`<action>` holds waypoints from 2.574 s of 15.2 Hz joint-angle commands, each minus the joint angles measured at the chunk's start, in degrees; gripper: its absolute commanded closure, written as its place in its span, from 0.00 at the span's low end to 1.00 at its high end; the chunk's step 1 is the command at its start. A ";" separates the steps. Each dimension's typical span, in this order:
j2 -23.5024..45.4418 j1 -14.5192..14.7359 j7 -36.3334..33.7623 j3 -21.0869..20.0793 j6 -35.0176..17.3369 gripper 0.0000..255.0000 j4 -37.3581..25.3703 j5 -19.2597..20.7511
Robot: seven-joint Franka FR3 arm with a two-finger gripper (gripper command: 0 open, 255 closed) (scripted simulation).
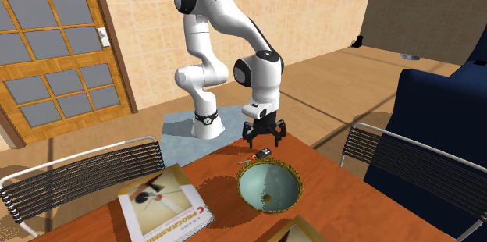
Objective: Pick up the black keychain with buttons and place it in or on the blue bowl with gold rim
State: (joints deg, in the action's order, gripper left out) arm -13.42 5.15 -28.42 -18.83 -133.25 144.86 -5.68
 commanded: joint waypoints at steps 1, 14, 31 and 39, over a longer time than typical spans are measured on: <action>1.22 -0.06 -0.38 -0.28 -1.74 0.00 0.50 0.31; 2.18 -0.14 -0.61 -0.42 -3.13 1.00 0.97 0.59; -3.05 0.21 0.45 0.52 5.64 1.00 -2.71 -0.58; -6.06 0.30 0.89 1.27 12.42 1.00 -6.53 -0.90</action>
State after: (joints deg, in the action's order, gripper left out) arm -19.05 5.45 -27.65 -17.69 -121.59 138.62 -6.52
